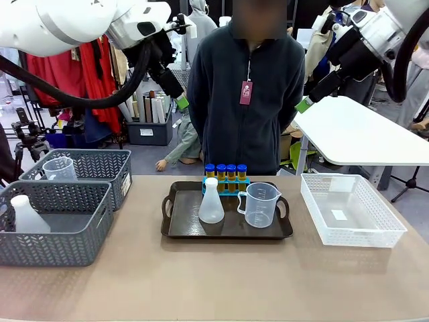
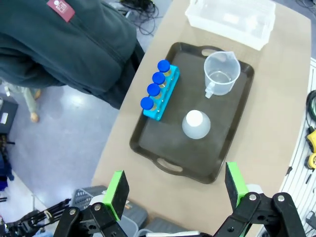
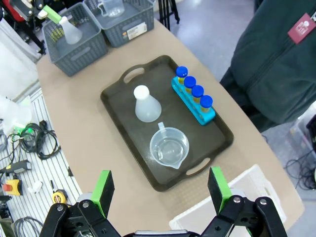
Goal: Prepare the laboratory tools.
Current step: Pick up one Small flask and place it on the Handle tray.
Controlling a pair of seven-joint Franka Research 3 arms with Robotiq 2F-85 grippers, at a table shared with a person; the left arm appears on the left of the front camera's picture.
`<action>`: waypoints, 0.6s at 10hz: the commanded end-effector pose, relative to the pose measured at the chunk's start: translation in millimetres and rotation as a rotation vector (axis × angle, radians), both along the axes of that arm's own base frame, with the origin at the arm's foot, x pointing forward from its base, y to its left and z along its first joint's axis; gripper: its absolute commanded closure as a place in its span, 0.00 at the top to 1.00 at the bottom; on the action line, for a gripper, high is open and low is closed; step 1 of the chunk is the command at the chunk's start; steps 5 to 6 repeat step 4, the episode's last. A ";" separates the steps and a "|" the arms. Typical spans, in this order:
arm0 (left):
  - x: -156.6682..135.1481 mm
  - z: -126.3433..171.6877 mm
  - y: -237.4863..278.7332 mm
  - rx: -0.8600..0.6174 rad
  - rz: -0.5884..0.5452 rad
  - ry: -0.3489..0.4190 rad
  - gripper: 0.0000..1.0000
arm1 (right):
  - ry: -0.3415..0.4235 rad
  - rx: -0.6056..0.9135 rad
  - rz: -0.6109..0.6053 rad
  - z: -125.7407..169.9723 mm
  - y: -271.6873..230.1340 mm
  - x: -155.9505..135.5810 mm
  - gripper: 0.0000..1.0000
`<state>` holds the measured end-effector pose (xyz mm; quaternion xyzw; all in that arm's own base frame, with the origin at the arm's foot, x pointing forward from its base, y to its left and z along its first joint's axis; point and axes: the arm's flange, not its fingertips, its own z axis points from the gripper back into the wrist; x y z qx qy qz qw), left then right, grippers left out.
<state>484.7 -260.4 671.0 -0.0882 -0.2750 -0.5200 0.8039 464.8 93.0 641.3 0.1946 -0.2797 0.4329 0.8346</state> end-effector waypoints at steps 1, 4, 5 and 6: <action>-0.2 2.6 2.2 -0.002 -0.005 0.002 1.00 | -0.001 0.007 0.006 1.3 -0.9 -0.7 1.00; -0.2 2.6 2.2 -0.002 -0.005 0.002 1.00 | -0.001 0.007 0.006 1.3 -0.9 -0.7 1.00; -0.2 2.6 2.2 -0.002 -0.005 0.002 1.00 | -0.001 0.007 0.006 1.3 -0.9 -0.7 1.00; -0.2 2.6 2.2 -0.002 -0.005 0.002 1.00 | -0.001 0.007 0.006 1.3 -0.9 -0.7 1.00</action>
